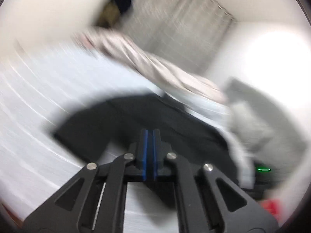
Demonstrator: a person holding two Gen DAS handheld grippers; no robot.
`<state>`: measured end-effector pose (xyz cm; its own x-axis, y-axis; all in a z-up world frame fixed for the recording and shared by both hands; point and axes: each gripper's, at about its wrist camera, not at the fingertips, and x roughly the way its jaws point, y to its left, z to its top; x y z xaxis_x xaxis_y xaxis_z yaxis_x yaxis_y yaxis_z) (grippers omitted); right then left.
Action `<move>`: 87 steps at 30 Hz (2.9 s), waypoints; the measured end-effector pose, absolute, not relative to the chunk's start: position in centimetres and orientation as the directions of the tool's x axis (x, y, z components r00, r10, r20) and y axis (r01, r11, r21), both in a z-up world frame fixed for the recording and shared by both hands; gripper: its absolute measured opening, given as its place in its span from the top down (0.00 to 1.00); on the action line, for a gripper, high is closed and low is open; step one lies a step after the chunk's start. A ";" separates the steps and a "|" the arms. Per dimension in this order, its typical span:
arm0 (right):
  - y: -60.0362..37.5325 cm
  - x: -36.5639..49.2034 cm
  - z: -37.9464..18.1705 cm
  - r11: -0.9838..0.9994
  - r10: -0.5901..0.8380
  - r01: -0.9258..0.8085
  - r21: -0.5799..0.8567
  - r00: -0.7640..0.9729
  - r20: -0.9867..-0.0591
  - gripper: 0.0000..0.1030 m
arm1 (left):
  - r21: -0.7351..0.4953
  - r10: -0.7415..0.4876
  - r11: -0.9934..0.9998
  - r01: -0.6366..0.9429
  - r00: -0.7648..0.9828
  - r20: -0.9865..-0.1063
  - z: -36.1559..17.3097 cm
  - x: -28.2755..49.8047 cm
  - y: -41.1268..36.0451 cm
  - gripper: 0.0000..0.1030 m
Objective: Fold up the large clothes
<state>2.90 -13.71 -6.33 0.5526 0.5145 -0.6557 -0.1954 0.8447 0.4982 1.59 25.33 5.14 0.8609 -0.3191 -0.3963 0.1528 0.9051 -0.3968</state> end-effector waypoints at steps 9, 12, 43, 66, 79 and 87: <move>-15.5 0.9 -6.2 0.881 0.463 -0.202 0.429 0.557 -0.689 0.30 | -0.433 -0.371 0.901 0.012 0.539 -0.757 -5.5 8.1 26.6 0.45; -16.9 0.4 -6.0 0.897 0.420 -0.159 0.413 0.601 -0.680 0.30 | -0.516 -0.471 0.856 0.008 0.420 -0.776 -7.9 9.3 25.1 0.45; -38.3 -8.7 -7.3 0.714 -0.039 0.510 0.480 0.713 -0.700 0.29 | -0.334 -0.282 0.941 0.052 0.666 -0.691 -1.0 4.7 28.3 0.41; -39.4 -11.4 -5.5 0.596 0.351 0.263 0.759 0.765 -0.540 0.94 | -0.725 -0.733 0.663 0.186 0.356 -0.579 0.3 5.3 22.1 0.94; -36.8 -15.3 -2.0 0.837 0.105 0.366 0.406 0.620 -0.777 0.93 | -0.436 -0.485 0.872 0.223 0.265 -0.834 -2.1 -1.6 21.5 0.92; -36.4 -13.9 -6.5 0.846 0.057 0.462 0.266 0.419 -0.906 0.78 | -0.274 -0.332 0.933 0.233 0.267 -0.905 -4.1 -1.5 20.2 0.56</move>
<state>-13.89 -36.40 -6.49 0.4187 0.0567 -0.9064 0.4623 0.8458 0.2664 -1.55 20.20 -4.08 0.2673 -0.3320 -0.9046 0.2332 0.9331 -0.2736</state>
